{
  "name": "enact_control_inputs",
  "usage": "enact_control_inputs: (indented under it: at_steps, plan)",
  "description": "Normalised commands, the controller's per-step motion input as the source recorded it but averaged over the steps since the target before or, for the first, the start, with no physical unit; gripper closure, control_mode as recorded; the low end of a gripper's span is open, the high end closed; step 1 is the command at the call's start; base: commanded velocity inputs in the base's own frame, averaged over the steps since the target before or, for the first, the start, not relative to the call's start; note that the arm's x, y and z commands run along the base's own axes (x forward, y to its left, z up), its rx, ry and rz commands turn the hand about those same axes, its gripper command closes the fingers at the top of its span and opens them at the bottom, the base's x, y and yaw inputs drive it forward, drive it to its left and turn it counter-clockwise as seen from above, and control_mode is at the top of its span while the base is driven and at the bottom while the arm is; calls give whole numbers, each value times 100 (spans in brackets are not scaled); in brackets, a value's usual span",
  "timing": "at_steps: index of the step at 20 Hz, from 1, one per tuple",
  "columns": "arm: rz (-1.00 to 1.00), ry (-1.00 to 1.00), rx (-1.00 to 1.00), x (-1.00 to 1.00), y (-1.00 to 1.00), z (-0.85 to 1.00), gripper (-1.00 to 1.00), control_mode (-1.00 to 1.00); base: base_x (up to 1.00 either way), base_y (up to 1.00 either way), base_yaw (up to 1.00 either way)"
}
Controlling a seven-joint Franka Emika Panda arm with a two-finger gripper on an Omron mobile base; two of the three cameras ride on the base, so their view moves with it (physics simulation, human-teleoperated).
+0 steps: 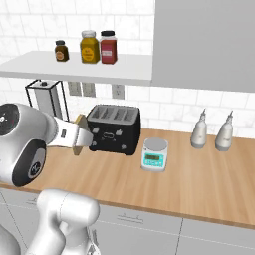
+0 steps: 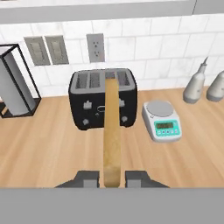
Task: Start the toaster. Once the lever pops up, take the bread to the plate on the dining counter.
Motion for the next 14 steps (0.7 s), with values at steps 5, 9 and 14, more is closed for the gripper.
enact_control_inputs:
  at_steps: [5,9,14]
  plan:
    - [0,2,0,-5,0,0,100,-100,0,0,0]
    - [0,0,0,0,0,0,100,-100,0,0,0]
    - [1,2,-1,-19,0,-6,100,100,-40,0,2]
